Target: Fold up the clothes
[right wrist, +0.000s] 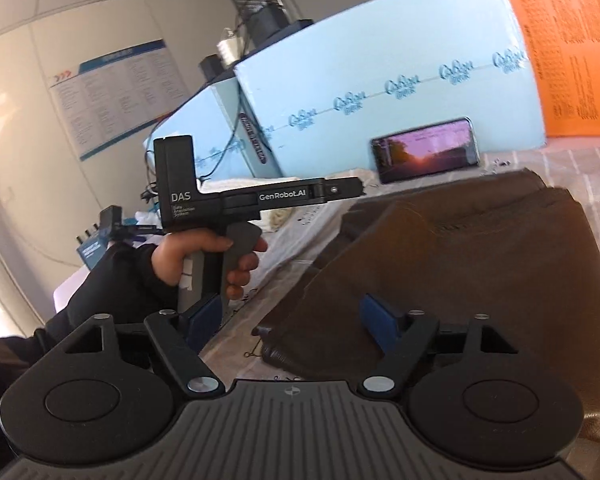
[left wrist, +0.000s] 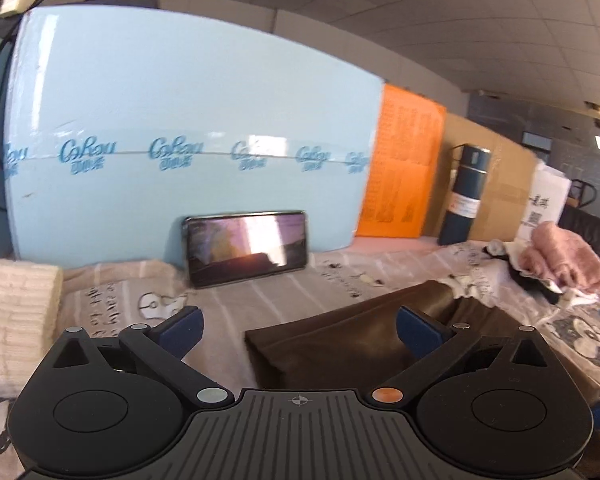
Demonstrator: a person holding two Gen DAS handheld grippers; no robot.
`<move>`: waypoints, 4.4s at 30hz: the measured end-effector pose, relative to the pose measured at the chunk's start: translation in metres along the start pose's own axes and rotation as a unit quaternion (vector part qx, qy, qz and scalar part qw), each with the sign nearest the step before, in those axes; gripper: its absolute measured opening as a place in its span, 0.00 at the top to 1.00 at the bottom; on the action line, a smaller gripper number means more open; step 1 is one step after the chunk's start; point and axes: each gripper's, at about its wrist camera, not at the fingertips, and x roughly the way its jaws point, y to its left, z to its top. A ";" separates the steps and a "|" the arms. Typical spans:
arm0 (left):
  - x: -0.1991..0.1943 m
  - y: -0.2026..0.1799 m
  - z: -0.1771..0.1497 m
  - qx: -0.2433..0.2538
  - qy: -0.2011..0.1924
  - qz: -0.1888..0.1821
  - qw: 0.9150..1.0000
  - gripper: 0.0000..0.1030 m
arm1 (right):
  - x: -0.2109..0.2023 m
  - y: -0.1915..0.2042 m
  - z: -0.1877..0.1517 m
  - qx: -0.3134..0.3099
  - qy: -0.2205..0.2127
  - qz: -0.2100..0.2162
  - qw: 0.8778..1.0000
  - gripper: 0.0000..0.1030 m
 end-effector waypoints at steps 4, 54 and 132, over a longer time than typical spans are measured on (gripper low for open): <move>-0.004 -0.033 -0.003 0.080 0.010 -0.050 0.996 0.00 | 0.006 -0.006 -0.002 0.012 0.018 -0.004 1.000 0.10; 0.009 -0.031 -0.054 -0.188 0.094 -0.129 0.969 0.13 | -0.007 -0.160 0.016 0.254 0.018 -0.043 0.966 0.40; 0.204 -0.309 0.030 0.022 -0.147 -0.111 0.983 0.00 | -0.302 -0.370 0.010 0.190 -0.404 -0.439 0.780 0.06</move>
